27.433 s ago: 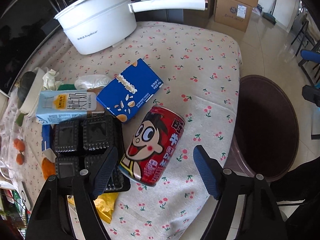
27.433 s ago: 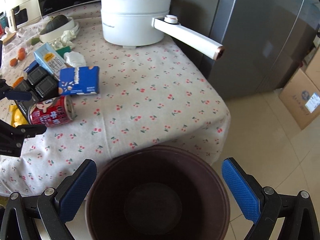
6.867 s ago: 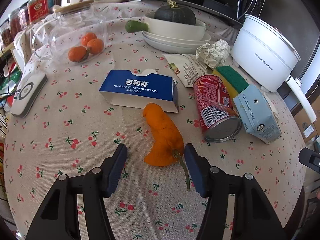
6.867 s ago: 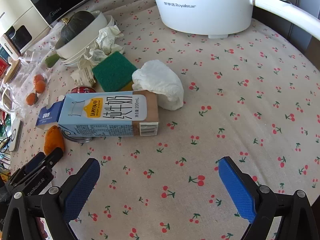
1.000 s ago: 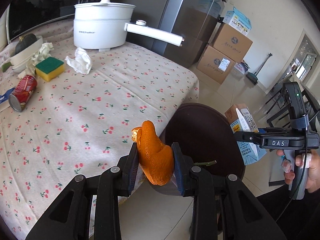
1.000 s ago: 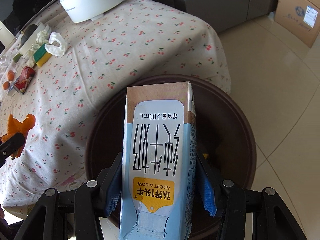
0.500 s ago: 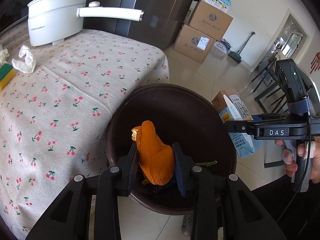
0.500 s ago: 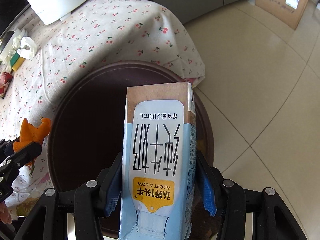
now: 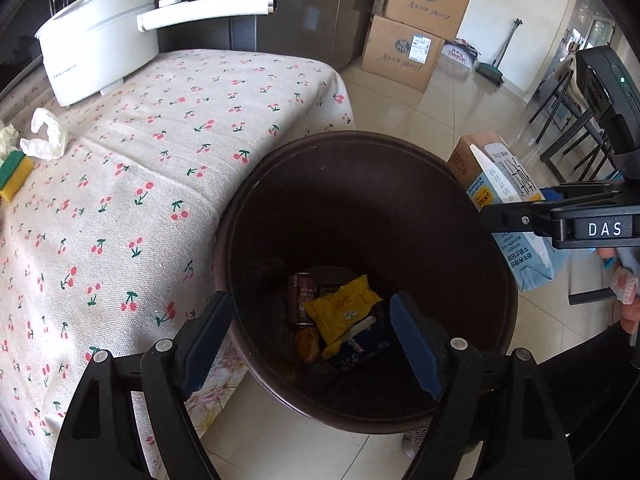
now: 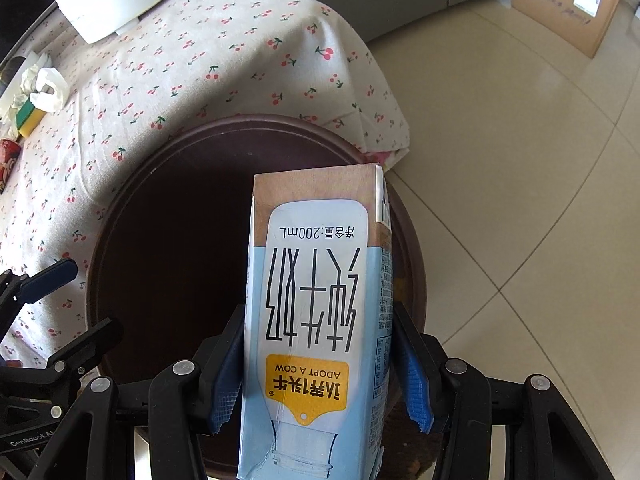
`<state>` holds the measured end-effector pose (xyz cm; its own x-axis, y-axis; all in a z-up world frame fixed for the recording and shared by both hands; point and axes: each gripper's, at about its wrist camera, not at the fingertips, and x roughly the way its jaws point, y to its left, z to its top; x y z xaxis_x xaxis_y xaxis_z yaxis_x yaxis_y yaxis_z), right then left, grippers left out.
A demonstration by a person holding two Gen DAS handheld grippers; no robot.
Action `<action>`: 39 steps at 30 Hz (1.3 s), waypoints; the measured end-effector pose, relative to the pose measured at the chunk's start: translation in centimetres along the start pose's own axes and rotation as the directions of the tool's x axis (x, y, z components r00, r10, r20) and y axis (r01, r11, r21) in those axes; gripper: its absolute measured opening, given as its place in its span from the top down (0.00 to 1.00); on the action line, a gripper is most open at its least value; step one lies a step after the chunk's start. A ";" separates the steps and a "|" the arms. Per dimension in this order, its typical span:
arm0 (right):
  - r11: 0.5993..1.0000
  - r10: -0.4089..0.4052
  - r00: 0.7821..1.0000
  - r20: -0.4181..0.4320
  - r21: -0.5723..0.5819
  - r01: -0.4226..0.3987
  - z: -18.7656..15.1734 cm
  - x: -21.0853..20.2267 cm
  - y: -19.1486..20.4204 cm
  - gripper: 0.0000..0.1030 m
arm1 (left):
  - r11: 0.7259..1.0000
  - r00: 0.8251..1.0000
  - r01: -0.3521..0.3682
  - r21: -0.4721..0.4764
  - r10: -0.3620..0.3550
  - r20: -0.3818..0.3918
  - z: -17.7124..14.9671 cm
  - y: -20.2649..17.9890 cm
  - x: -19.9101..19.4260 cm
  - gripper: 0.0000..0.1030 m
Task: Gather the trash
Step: 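Open the left tool to drop the pepper while the right tool drops the carton into the bin, then move both open tools from the bin back over the table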
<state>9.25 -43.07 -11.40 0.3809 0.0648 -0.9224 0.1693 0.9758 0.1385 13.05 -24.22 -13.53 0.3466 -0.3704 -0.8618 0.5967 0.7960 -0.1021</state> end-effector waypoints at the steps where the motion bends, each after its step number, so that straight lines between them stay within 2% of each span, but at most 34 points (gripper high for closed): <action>1: 1.000 -0.001 1.000 0.000 0.000 0.001 0.0 0.0 0.0 0.44 | 1.000 1.000 -0.005 0.003 0.005 -0.003 0.0 0.0 0.1 0.18; 16: 1.000 0.006 1.000 0.010 -0.015 -0.006 0.6 0.1 1.2 0.43 | 0.994 0.994 -0.110 -0.016 0.110 -0.003 -1.0 2.0 -1.6 0.07; 18: 1.000 0.004 1.000 0.022 -0.009 -0.004 0.8 0.0 1.4 0.37 | 0.992 0.992 -0.123 -0.020 0.123 -0.002 -1.1 2.3 -1.9 0.06; 19: 1.000 -0.001 1.000 0.027 -0.004 0.001 1.0 -0.1 1.4 0.22 | 0.992 0.992 -0.127 -0.022 0.127 -0.002 -1.1 2.5 -2.0 0.06; 20: 1.000 -0.004 0.999 0.038 0.003 0.004 1.1 -0.3 1.4 0.15 | 0.991 0.991 -0.131 -0.025 0.131 -0.001 -1.2 2.6 -2.2 0.06; 32: 1.000 0.006 0.999 0.042 -0.007 -0.006 1.5 -0.7 3.2 0.14 | 0.984 0.985 -0.170 -0.050 0.171 0.009 -2.4 4.4 -4.5 0.05; 39: 1.000 0.015 0.999 0.041 -0.027 -0.014 2.1 -0.7 5.0 0.14 | 0.975 0.980 -0.194 -0.105 0.196 0.012 -3.3 6.6 -6.1 0.04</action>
<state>11.71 -38.72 -9.35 0.4202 0.0705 -0.9047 0.1396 0.9801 0.1413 12.46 -15.15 -10.55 0.4657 -0.2125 -0.8591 0.4386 0.8986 0.0154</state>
